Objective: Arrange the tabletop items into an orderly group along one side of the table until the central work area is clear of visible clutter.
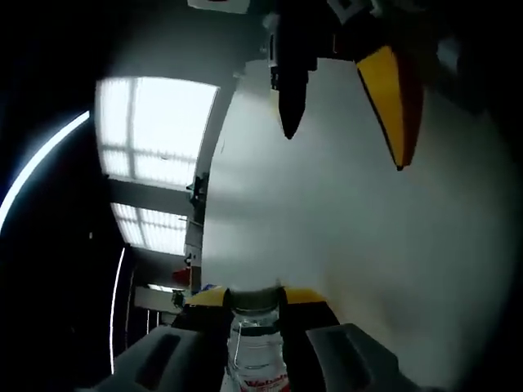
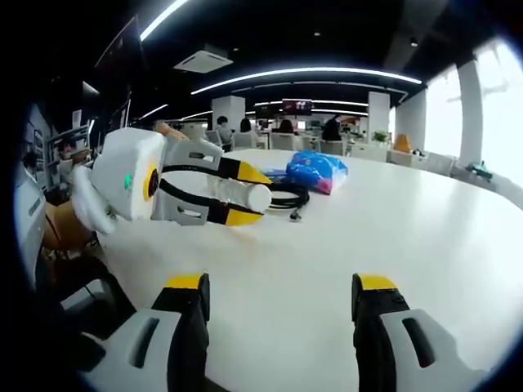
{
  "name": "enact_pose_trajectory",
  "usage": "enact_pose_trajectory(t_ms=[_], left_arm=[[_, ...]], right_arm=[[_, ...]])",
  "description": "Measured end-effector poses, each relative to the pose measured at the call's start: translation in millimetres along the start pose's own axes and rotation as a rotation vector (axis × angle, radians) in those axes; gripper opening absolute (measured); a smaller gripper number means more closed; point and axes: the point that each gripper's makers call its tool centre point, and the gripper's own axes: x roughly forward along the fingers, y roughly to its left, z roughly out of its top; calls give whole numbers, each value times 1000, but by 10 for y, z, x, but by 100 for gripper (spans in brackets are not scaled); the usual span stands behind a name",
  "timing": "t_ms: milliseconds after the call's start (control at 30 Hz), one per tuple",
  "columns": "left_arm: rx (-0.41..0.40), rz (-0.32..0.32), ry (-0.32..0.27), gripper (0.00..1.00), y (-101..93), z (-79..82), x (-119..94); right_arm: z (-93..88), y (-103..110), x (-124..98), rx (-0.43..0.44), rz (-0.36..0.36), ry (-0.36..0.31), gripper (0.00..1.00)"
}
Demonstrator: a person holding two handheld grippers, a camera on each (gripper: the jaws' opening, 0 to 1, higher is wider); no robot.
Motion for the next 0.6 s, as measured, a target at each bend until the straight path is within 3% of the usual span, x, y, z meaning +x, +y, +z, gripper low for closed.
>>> enact_pose_trajectory(t_ms=[400, 600], left_arm=[[-201, 86, -1, 21, 313, -137, -142], [-254, 112, -5, 21, 411, -199, -190]], right_arm=[[45, 24, 23, -4, 5, -7, 69], [42, 48, 28, -17, 9, 1, 69]])
